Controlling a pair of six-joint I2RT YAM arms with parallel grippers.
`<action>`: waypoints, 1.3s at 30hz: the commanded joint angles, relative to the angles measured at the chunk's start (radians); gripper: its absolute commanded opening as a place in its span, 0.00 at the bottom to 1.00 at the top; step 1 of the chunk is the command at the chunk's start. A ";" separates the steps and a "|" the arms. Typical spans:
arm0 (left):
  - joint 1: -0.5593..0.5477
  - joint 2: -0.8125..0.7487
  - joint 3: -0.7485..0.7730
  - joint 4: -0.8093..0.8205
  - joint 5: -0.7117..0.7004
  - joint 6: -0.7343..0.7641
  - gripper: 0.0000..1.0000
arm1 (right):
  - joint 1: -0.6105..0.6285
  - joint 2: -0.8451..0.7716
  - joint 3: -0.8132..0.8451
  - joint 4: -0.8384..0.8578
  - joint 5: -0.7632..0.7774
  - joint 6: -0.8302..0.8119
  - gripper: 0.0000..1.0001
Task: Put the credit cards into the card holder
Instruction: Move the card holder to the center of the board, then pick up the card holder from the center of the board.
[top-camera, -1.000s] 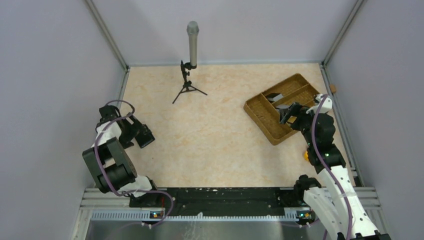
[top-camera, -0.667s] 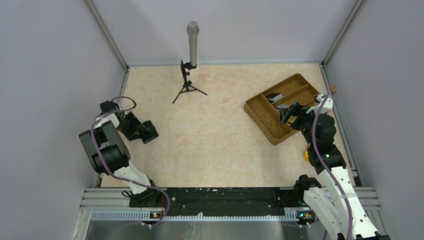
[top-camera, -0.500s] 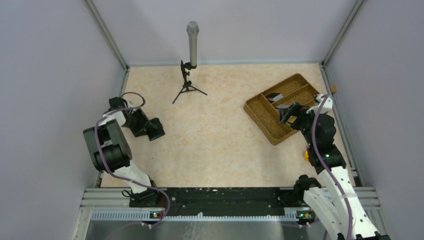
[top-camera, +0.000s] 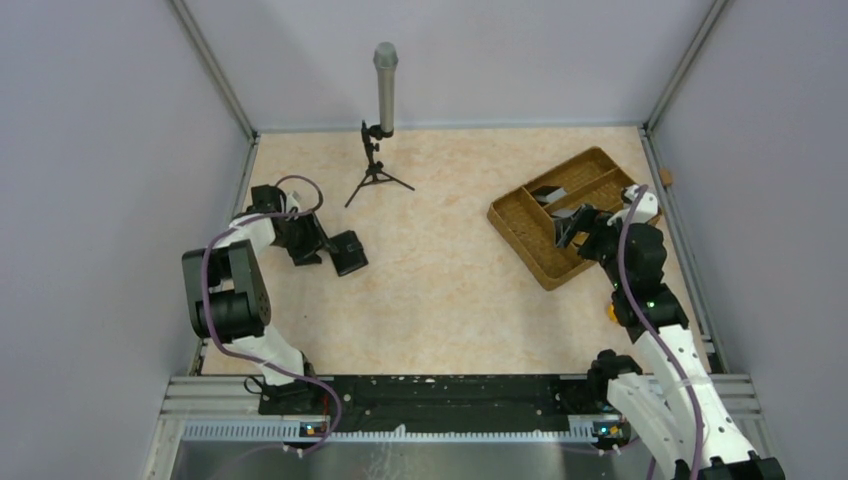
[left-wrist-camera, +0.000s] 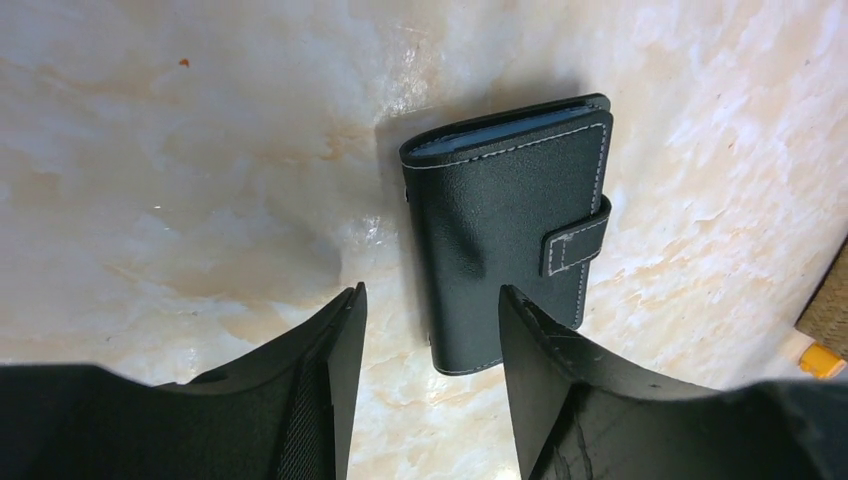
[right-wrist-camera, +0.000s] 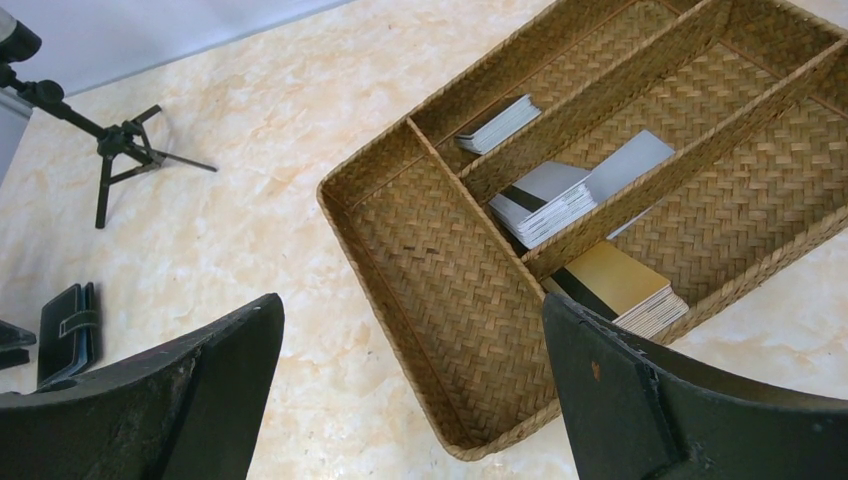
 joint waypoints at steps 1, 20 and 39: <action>0.005 -0.028 0.018 0.033 0.038 -0.029 0.54 | 0.003 0.021 0.023 0.030 -0.021 -0.010 0.98; -0.013 0.098 0.042 0.046 0.025 -0.104 0.29 | 0.003 0.064 0.028 0.033 -0.058 -0.014 0.98; -0.281 -0.327 -0.025 0.131 0.063 -0.044 0.00 | 0.033 0.202 0.065 0.147 -0.533 -0.009 0.99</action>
